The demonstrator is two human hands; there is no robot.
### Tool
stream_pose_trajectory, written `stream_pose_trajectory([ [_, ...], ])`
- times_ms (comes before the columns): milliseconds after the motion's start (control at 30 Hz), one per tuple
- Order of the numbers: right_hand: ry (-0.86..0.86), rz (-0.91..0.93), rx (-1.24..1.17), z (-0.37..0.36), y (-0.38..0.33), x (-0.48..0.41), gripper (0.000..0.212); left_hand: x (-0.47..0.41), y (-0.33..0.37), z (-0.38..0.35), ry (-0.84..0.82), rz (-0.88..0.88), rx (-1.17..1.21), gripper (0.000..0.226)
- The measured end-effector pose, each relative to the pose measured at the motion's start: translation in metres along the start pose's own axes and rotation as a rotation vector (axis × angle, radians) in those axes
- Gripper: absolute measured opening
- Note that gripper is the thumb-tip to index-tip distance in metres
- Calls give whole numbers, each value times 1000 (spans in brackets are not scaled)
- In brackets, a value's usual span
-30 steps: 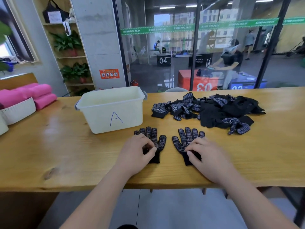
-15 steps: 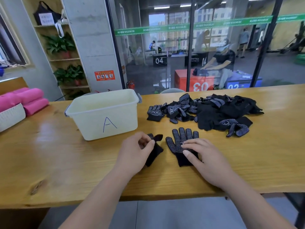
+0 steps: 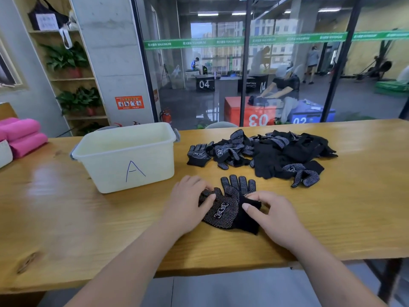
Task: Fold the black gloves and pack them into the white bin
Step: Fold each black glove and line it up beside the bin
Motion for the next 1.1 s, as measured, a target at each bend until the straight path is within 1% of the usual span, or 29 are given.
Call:
stream_pose_trajectory([
  [100, -25, -14, -7, 0, -7, -2, 10, 6, -14, -5, 12, 11, 38, 33],
  [167, -65, -18, -18, 1, -17, -9, 2, 7, -11, -7, 13, -14, 7, 37],
  [267, -84, 44, 36, 19, -46, -27, 13, 7, -3, -9, 0, -65, -35, 40],
  [367, -72, 175, 154, 44, -86, -49, 21, 9, -1, -9, 2, -82, -38, 45],
  [433, -35, 229, 129, 62, -108, -61, 25, 9, 2, -9, -15, -98, -43, 49],
  [567, 17, 261, 23, 90, -139, -75, 29, 11, 2, -21, -123, -107, -21, 56],
  [633, 5, 264, -28, 97, -147, -74, 28, 11, 0, -28, -157, -113, -24, 54],
  [733, -32, 250, -78, 103, -148, -72, 25, 10, -4, -27, -119, -91, -27, 54],
  [833, -71, 216, -57, 99, -139, -76, 23, 9, -6, -21, -56, -70, -42, 56],
  [933, -96, 183, -32, 87, -130, -89, 23, 10, -5, -19, -55, -56, -45, 59],
  [1000, -56, 199, 15, 82, -127, -102, 23, 10, -6, -18, -61, -47, -59, 66],
  [1100, 96, 263, 1, 88, -134, -115, 27, 10, -9, -19, -70, -21, -91, 78],
])
Point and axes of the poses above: each hand's wrist, its own x-axis away from the middle knuckle, its own z-axis out of the back of the hand, y = z × x, the point moved 10 cm from there along -x, towards the middle knuckle, and after that the axes turned 2 degrees about y, right-handed, at the moved point
